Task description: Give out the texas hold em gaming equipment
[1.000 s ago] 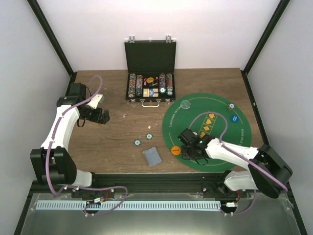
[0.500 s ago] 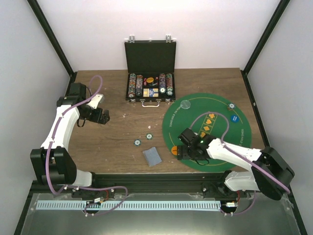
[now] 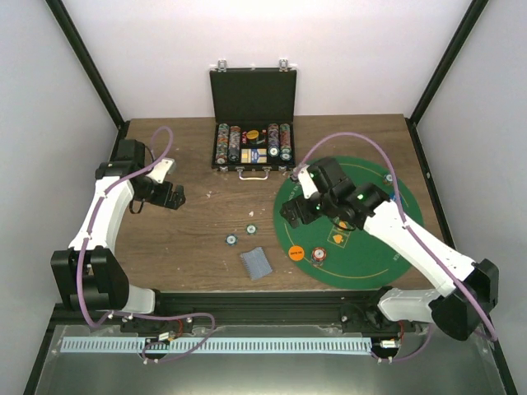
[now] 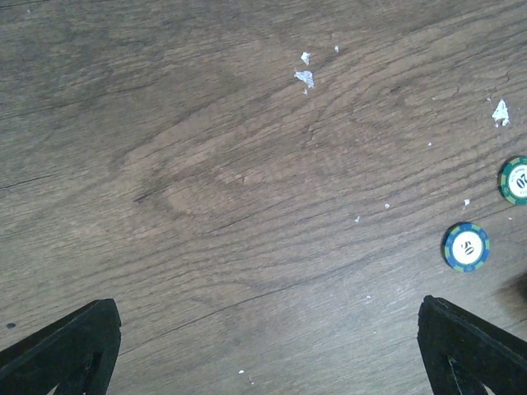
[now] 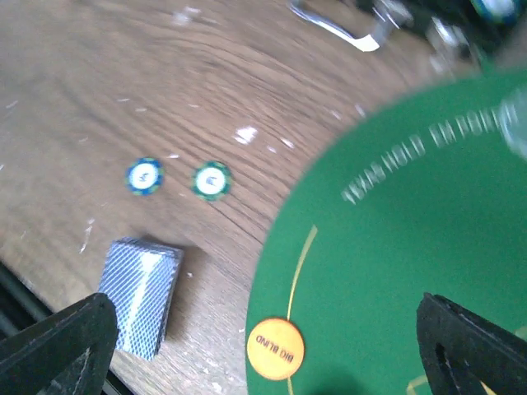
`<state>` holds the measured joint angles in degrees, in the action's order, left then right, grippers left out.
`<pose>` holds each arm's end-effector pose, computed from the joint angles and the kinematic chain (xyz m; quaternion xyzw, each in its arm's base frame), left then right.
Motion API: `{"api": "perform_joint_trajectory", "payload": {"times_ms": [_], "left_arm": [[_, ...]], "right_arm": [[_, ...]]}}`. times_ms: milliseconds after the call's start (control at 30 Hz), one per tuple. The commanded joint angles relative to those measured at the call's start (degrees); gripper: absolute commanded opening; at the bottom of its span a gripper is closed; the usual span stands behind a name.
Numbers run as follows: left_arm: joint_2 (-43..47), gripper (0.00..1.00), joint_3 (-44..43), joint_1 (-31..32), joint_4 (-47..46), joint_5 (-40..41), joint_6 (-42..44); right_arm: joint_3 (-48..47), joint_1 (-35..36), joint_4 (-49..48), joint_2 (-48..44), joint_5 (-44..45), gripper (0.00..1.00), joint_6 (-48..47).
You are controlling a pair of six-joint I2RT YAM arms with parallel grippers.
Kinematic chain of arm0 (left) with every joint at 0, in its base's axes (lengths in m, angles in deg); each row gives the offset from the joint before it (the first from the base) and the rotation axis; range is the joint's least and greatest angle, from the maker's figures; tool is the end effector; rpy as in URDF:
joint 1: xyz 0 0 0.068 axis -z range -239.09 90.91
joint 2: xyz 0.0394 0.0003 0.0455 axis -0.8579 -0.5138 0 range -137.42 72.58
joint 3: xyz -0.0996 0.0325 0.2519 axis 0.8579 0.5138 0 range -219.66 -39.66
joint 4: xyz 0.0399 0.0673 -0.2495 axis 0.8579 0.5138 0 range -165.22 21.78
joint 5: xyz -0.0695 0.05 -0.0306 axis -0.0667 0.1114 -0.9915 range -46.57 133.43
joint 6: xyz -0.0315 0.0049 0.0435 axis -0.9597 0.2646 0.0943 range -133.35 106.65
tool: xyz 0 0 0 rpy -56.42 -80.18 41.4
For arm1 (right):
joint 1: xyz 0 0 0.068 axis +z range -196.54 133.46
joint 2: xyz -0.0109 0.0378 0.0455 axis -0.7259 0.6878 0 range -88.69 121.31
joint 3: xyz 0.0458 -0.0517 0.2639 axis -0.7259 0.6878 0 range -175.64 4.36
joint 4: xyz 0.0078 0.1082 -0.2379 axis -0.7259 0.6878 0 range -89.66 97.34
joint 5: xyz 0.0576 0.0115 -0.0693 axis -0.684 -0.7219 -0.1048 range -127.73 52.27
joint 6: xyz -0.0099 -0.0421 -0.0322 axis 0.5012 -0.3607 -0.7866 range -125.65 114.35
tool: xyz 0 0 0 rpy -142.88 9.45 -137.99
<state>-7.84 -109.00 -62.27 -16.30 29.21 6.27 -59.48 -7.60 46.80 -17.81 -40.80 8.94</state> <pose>0.2653 0.0061 0.2837 0.1609 0.9641 -0.0854 0.1930 0.1925 0.1580 0.3044 -0.2084 0.9262 0.1637 0.2680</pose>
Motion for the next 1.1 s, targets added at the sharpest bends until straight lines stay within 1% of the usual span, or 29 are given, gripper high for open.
{"api": "perform_joint_trajectory", "payload": {"times_ms": [0, 100, 200, 400, 500, 633, 700, 800, 900, 1067], "left_arm": [[1.16, 1.0, -1.66, 0.02, 1.01, -1.16, 0.83], [2.08, 1.0, -1.21, 0.01, 1.11, -1.29, 1.06], [2.31, 1.0, -0.79, -0.05, 1.11, -1.49, 1.28], [1.24, 1.0, -1.12, 0.02, 1.23, -1.91, 1.22], [1.41, 1.0, -1.29, -0.01, 1.43, -2.01, 1.4], [1.33, 1.0, -1.02, 0.02, 1.73, -2.25, 1.62], [1.28, 1.0, -1.03, -0.05, 1.65, -2.26, 1.67], [1.02, 1.0, -0.99, -0.01, 1.68, -2.39, 1.81], [0.65, 1.0, -1.16, 0.02, 1.62, -2.42, 1.75], [0.28, 1.0, -1.41, -0.05, 1.64, -2.48, 1.91]], "right_arm": [[-3.13, -0.18, 2.09, -1.17, -12.63, 1.0, -37.49], [3.19, -0.18, 5.01, -4.01, -12.53, 1.0, -53.7], [8.19, -0.18, 7.4, -4.92, -10.81, 1.0, -59.52], [15.57, -0.18, 4.61, -2.97, -10.08, 1.0, -61.0], [18.7, -0.53, 3.39, 0.04, -9.15, 1.0, -61.68], [19.81, -1.4, 2.08, 3.53, -9.6, 1.0, -62.32], [20.33, -1.49, 0.89, 4.6, -8.3, 1.0, -62.76], [20.55, -1.5, -1.31, 4.73, -6.65, 1.0, -63.34], [20.78, -1.5, -1.68, 5.22, -7.5, 1.0, -64.2], [20.59, -1.69, -2.51, 5.0, -5.04, 1.0, -64.84]]}}
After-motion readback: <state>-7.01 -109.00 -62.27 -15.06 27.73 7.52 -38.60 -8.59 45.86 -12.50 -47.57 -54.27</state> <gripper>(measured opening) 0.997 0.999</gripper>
